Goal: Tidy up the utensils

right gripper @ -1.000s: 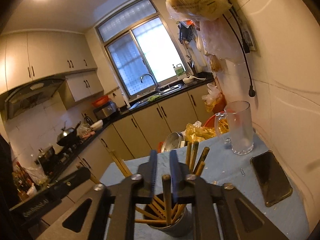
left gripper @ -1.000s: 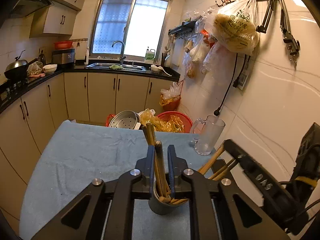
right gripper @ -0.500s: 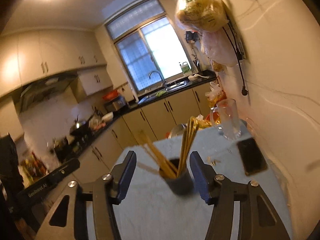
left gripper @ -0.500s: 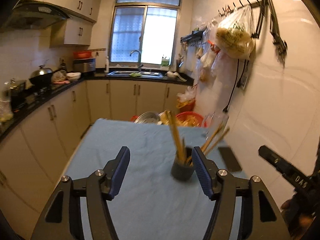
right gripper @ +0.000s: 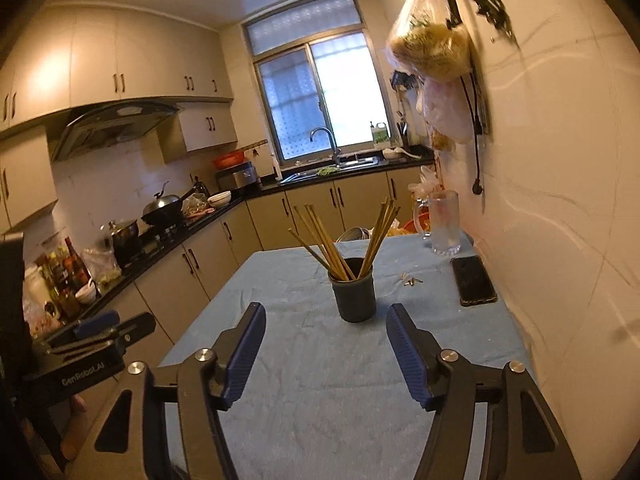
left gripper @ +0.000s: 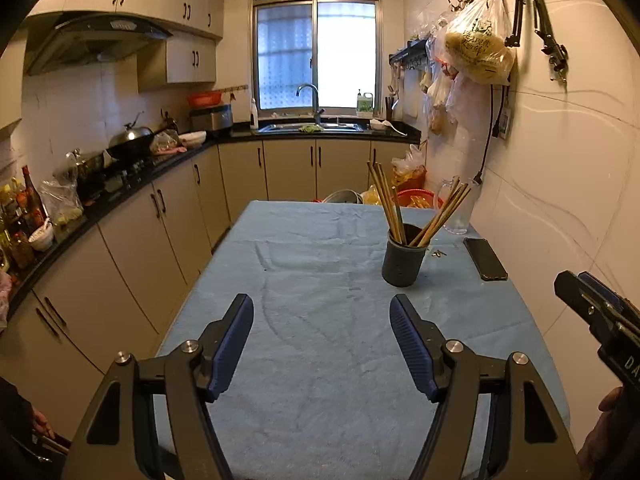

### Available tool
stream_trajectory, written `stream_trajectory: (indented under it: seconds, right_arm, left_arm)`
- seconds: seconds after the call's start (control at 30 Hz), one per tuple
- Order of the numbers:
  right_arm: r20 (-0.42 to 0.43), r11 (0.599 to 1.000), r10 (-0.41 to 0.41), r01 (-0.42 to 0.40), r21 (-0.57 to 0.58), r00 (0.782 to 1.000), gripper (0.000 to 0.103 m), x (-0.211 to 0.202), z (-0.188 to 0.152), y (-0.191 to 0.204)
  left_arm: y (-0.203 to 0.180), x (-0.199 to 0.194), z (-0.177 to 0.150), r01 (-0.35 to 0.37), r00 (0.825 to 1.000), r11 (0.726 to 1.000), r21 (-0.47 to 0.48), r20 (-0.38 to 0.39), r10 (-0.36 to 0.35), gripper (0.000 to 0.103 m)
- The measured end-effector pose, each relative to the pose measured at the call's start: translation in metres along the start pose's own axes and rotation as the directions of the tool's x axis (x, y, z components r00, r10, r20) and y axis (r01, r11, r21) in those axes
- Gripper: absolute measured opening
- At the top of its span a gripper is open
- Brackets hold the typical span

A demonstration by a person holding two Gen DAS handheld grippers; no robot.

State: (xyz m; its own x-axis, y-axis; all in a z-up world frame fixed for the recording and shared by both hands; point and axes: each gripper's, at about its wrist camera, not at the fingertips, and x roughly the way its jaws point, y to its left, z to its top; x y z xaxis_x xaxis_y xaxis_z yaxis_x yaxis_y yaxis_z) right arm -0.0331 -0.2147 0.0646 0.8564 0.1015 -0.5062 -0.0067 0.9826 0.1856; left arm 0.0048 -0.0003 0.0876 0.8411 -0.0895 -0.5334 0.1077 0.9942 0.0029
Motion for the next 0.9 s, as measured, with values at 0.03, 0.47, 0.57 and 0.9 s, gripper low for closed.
stream_trajectory:
  seconds: [0.03,0.47,0.57,0.9]
  right_arm:
    - [0.000,1.000,-0.001,0.001,-0.007,1.000,0.067,-0.003,-0.001,0.003]
    - [0.022,1.000,-0.011,0.012,-0.014,1.000,0.070,-0.028,-0.009,0.010]
    - [0.013,1.000,-0.015,0.015,-0.007,1.000,0.070,-0.026,-0.009,0.009]
    - [-0.007,1.000,-0.007,0.007,-0.012,1.000,0.070,-0.019,-0.011,0.011]
  left_arm:
    - [0.000,-0.003,-0.001,-0.005,1.000,1.000,0.003,0.005,0.005,0.074]
    - [-0.006,-0.020,-0.008,-0.023,0.999,0.999,0.025,0.031,0.022,0.083]
    - [-0.007,-0.019,-0.008,-0.022,0.999,0.999,0.031,0.029,0.021,0.083]
    - [-0.004,-0.011,-0.011,-0.054,0.998,0.998,0.027,0.015,0.054,0.083]
